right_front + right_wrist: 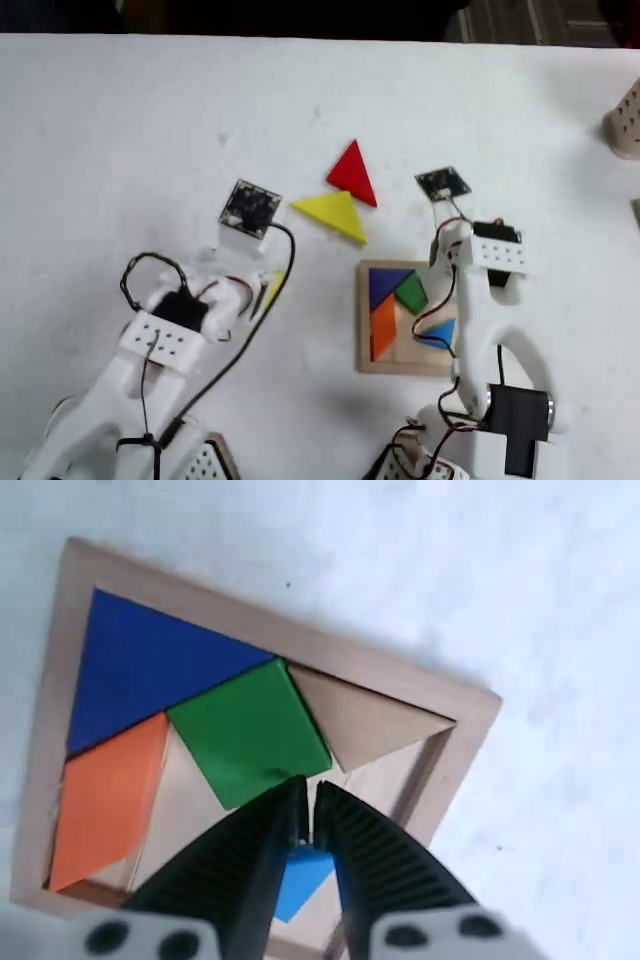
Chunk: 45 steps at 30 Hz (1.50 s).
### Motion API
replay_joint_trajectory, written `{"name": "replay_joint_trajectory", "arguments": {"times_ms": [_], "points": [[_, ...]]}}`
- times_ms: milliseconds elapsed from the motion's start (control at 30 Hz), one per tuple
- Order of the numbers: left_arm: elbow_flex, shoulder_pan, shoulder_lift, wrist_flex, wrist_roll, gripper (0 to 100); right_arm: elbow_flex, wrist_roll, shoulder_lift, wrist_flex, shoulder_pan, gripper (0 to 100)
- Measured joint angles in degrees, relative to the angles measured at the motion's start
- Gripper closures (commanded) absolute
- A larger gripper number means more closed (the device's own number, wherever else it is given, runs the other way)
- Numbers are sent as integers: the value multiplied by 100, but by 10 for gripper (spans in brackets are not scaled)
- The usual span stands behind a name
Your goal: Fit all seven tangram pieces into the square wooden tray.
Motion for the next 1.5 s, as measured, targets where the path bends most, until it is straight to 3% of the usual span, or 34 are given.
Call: {"name": "replay_joint_trajectory", "arguments": {"times_ms": [300,633,1000,1500], "points": [[0,0,0,0,0,801,88,0,-958,1363,62,981],[0,0,0,0,0,801,1916,668,-1934,695,1327,981],[0,0,0,0,0,801,1714,510,-818,-141,1002,981],[0,0,0,0,0,801,624,35,-53,193,457,981]]}}
